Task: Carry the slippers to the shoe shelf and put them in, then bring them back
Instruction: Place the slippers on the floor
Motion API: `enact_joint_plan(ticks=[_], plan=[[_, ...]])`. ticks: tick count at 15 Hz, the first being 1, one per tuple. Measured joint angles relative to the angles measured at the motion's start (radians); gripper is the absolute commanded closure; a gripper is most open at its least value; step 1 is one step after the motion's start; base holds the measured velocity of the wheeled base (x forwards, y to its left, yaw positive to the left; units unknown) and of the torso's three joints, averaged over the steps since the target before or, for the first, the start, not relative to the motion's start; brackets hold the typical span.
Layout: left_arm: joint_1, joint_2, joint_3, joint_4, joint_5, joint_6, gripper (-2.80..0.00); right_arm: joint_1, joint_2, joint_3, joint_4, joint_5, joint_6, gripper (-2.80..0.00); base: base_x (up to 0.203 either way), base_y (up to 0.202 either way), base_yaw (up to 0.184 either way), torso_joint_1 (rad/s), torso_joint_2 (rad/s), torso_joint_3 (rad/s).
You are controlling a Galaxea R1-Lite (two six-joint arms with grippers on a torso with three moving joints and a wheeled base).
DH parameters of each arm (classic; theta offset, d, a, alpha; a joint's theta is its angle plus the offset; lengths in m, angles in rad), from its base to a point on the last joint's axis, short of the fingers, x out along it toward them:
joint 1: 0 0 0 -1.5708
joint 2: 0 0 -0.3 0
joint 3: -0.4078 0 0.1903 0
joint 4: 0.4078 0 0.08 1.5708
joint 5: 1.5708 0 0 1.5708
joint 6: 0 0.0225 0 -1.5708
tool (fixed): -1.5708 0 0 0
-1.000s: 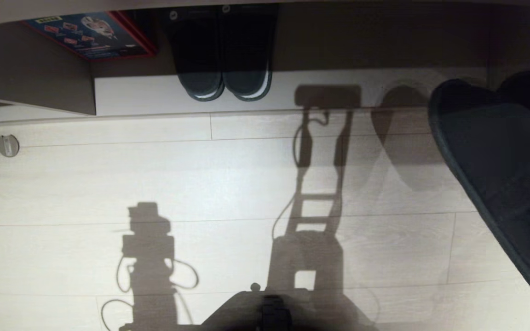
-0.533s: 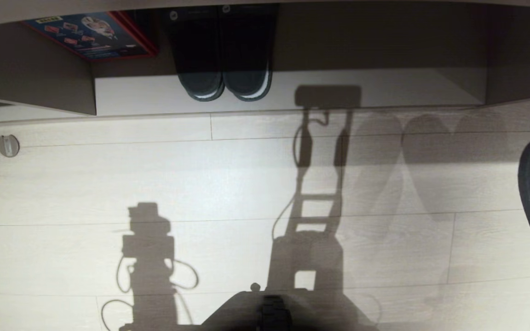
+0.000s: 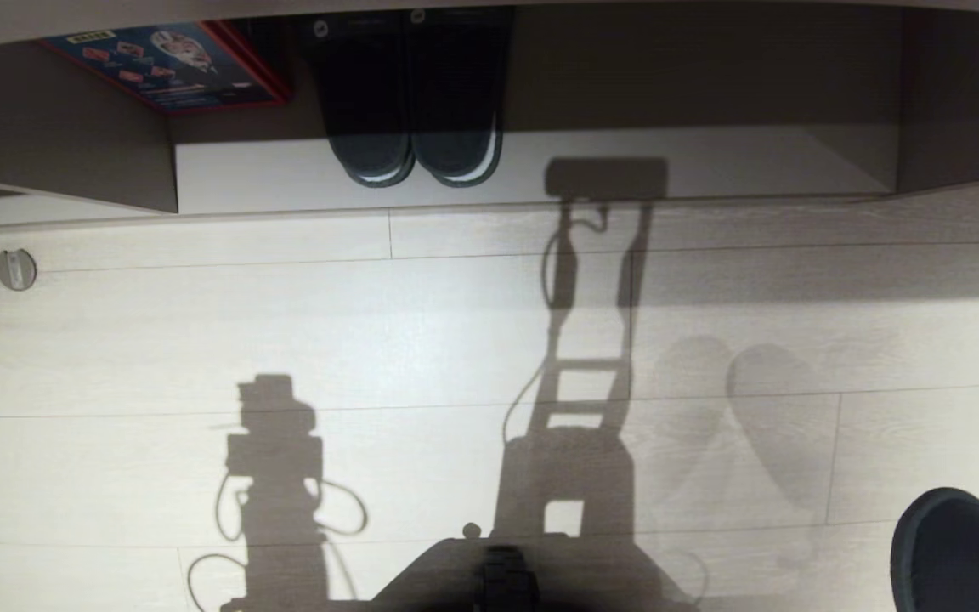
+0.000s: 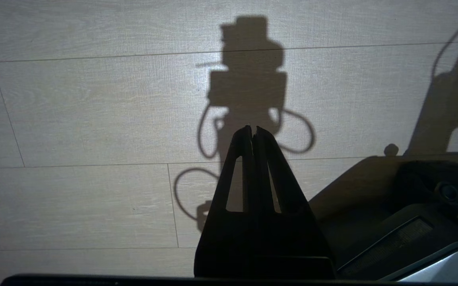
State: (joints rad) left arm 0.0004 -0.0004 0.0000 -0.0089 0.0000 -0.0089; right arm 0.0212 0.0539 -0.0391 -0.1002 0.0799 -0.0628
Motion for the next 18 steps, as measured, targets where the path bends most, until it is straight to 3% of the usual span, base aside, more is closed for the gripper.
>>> enact_joint_plan(ticks=[4,10,18], plan=[[0.0,0.0,0.0,0.0,0.0,0.0,0.0,-0.005,-0.045,0.032,0.087,-0.074,-0.009,0.0,0.0,0.0,0.0,0.0,0.0,0.0],[0.0,0.0,0.0,0.001,0.001,-0.007,0.0,-0.005,-0.056,0.038,0.098,-0.077,0.023,0.0,0.0,0.0,0.0,0.001,0.0,0.007],[0.0,0.0,0.0,0.001,0.001,-0.007,0.0,-0.005,-0.056,0.038,0.101,-0.076,0.018,0.0,0.0,0.0,0.0,0.003,0.0,0.185]])
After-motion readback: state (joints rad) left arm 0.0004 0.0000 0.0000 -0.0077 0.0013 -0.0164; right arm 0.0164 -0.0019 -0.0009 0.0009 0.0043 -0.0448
